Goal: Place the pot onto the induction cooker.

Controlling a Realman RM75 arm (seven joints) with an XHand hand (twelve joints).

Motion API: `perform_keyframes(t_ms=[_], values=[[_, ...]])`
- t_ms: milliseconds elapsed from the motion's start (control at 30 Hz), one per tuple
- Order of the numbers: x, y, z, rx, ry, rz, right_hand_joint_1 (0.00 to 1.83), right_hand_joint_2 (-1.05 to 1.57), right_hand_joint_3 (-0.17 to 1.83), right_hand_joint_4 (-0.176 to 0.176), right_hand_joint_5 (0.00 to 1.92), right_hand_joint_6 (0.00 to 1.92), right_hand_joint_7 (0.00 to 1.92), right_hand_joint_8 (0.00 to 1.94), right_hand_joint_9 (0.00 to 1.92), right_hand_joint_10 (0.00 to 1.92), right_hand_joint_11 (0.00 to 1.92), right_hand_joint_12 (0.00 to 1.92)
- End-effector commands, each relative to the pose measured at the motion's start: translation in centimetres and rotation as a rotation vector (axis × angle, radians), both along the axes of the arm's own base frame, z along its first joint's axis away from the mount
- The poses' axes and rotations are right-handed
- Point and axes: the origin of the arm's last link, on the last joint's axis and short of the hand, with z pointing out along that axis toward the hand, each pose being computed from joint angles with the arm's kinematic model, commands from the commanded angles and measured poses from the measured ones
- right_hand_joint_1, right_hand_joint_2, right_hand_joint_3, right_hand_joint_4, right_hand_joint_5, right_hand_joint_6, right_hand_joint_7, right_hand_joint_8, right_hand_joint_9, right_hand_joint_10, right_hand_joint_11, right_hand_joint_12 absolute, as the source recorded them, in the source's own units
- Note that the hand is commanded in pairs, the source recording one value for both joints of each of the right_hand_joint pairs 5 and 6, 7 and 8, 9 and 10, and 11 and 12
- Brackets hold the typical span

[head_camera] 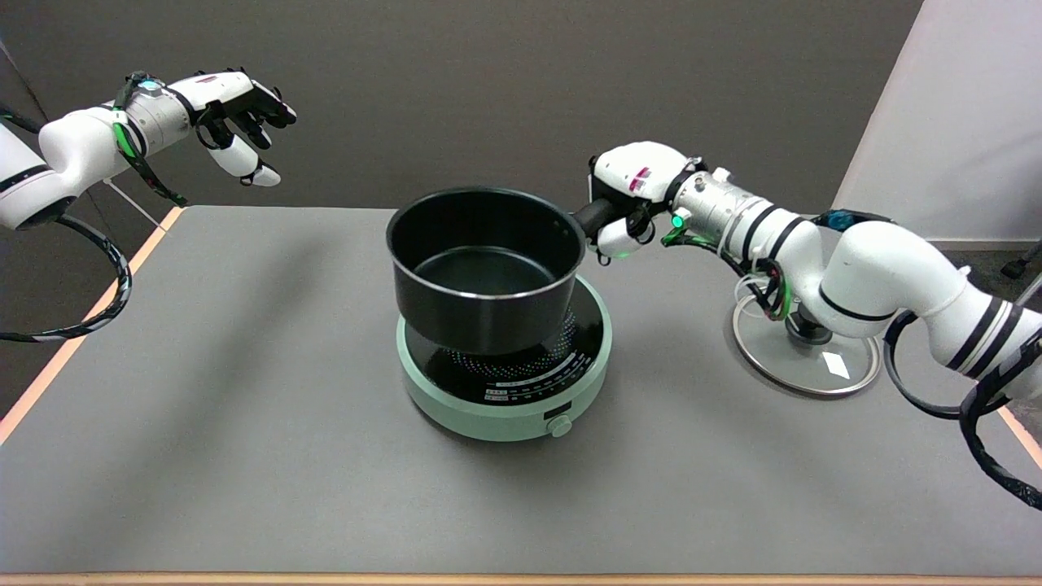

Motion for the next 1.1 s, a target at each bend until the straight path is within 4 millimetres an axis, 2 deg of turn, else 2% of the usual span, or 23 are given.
perform_keyframes(t_ms=[33, 300, 567, 900, 1100], values=[[-1.8, 0.8, -2.1, 0.051, 0.022, -0.043, 0.86, 1.50, 0.86, -0.045, 1.92, 1.92, 1.92, 1.92, 1.92, 1.92, 1.92, 1.92], [-3.8, -0.8, -1.7, 0.068, 0.013, -0.083, 0.86, 1.51, 0.86, -0.041, 1.92, 1.92, 1.92, 1.92, 1.92, 1.92, 1.92, 1.92], [-4.6, -2.1, -1.4, 0.142, 0.073, -0.077, 0.84, 1.53, 0.85, -0.032, 1.92, 1.92, 1.92, 1.92, 1.92, 1.92, 1.92, 1.92], [-3.8, -1.6, 0.9, 0.173, -0.008, -0.058, 0.83, 1.57, 0.82, -0.030, 1.92, 1.92, 1.92, 1.92, 1.92, 1.92, 1.92, 1.92], [-2.9, -1.5, 1.3, 0.193, 0.002, -0.023, 0.82, 1.57, 0.78, -0.030, 1.92, 1.92, 1.92, 1.92, 1.92, 1.92, 1.92, 1.92]])
